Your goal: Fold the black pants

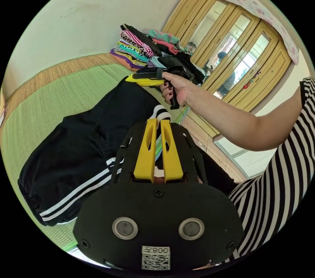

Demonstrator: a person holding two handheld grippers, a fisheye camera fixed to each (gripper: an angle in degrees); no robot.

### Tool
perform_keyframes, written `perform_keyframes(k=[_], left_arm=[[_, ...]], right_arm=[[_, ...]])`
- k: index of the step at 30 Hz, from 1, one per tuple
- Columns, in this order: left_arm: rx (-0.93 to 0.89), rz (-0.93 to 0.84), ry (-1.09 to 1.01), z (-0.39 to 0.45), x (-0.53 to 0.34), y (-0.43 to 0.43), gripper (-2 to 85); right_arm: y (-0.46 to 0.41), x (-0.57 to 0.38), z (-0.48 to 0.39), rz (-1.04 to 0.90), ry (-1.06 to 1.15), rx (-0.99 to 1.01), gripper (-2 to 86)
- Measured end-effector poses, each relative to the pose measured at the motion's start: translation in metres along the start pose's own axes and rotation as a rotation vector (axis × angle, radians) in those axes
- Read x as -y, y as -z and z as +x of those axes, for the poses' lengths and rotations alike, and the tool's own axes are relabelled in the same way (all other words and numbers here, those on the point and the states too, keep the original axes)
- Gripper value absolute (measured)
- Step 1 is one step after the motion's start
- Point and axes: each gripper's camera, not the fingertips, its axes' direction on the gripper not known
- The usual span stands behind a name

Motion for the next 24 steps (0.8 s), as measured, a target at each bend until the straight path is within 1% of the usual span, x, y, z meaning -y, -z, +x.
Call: perform_keyframes(k=[6, 8, 9, 17, 21, 24], left_arm=[[-0.031, 0.193, 0.177, -0.066, -0.066, 0.085, 2.0], [-0.023, 0.266, 0.274, -0.097, -0.1, 0.117, 2.0], [-0.018, 0.282, 0.295, -0.104, -0.108, 0.124, 1.9], [0.01, 0.436, 0.58, -0.207, -0.227, 0.199, 1.9], [0.026, 0.475, 0.677, -0.243, -0.27, 0.22, 1.9], [0.005, 0.514, 0.757, -0.27, -0.303, 0.231, 1.9]], right_arm=[[-0.089, -0.007, -0.088, -0.026, 0.125, 0.008, 2.1], [-0.14, -0.011, -0.118, -0.06, 0.162, -0.026, 2.1], [-0.153, -0.012, -0.124, -0.068, 0.166, -0.027, 2.1], [-0.346, -0.03, -0.19, -0.205, 0.234, -0.116, 2.1], [-0.422, -0.037, -0.208, -0.277, 0.26, -0.168, 2.1], [-0.478, -0.043, -0.218, -0.327, 0.286, -0.217, 2.2]])
